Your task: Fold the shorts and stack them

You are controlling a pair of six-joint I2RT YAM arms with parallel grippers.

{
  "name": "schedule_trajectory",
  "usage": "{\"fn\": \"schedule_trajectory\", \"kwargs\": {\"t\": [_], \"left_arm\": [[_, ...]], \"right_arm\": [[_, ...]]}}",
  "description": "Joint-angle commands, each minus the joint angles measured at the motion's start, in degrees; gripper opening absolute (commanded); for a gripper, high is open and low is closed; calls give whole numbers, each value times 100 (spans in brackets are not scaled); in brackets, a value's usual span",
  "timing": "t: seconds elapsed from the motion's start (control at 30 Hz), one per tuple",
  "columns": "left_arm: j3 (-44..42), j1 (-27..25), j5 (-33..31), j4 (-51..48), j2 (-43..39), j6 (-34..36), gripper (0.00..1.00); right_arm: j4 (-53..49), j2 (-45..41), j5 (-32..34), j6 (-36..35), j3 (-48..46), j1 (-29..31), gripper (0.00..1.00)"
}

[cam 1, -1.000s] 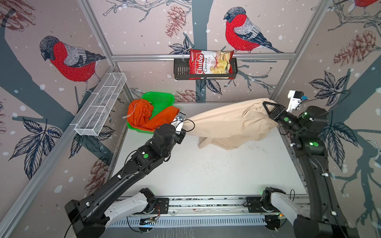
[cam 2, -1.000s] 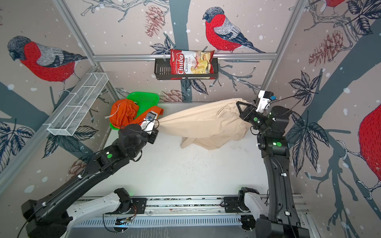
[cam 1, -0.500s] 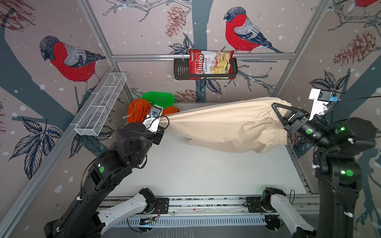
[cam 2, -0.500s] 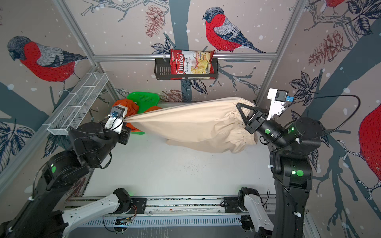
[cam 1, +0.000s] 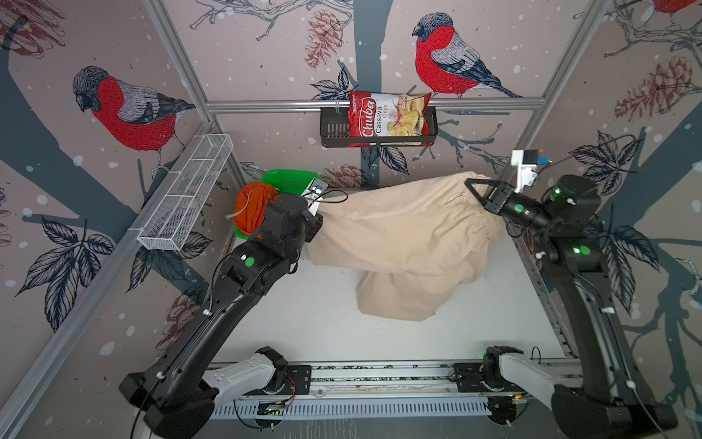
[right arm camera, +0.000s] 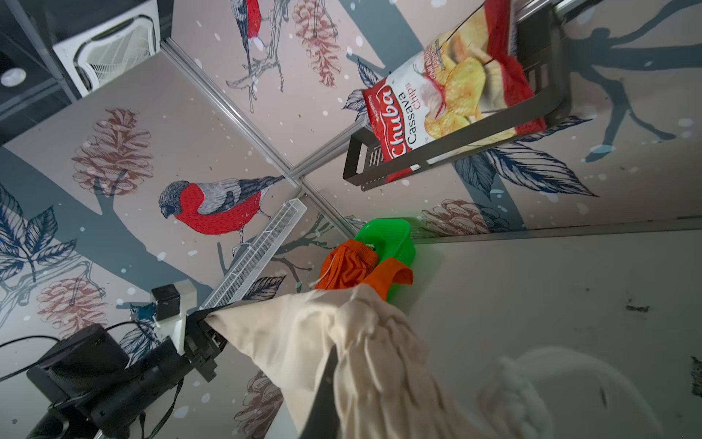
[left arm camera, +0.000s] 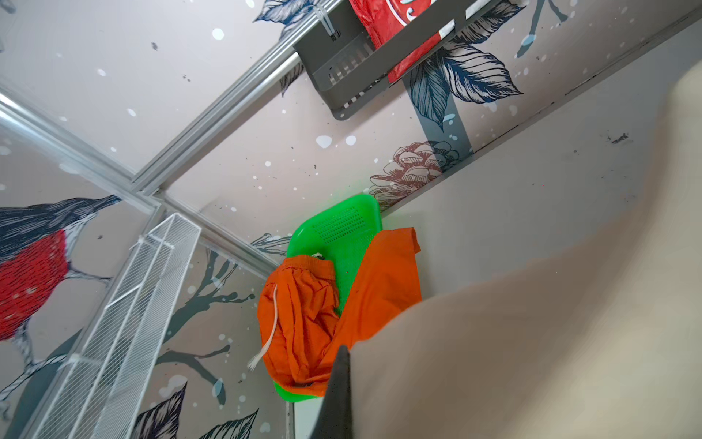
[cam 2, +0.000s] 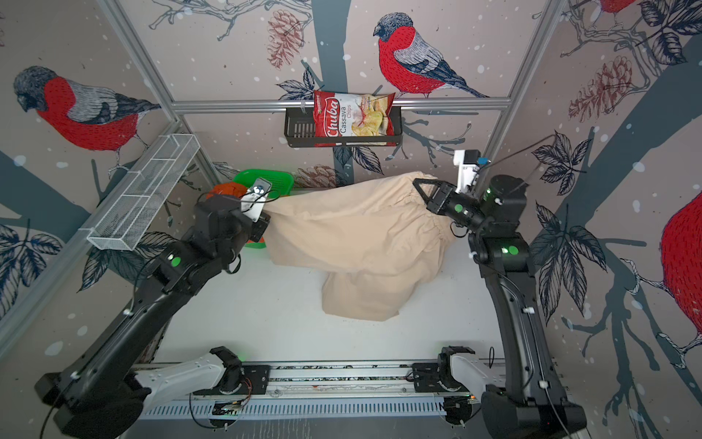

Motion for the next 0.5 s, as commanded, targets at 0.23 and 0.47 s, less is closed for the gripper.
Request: {"fn": "schedule_trajectory", "kwargs": {"t": [0.23, 0.47], "left_arm": [[2261, 947, 978, 811, 1763, 953, 0], [608, 828, 1728, 1545, 428, 1725, 0]], "right_arm": [[1291, 2335, -93, 38, 2009, 138, 0], [1737, 1451, -790, 317, 642, -714, 1]]}}
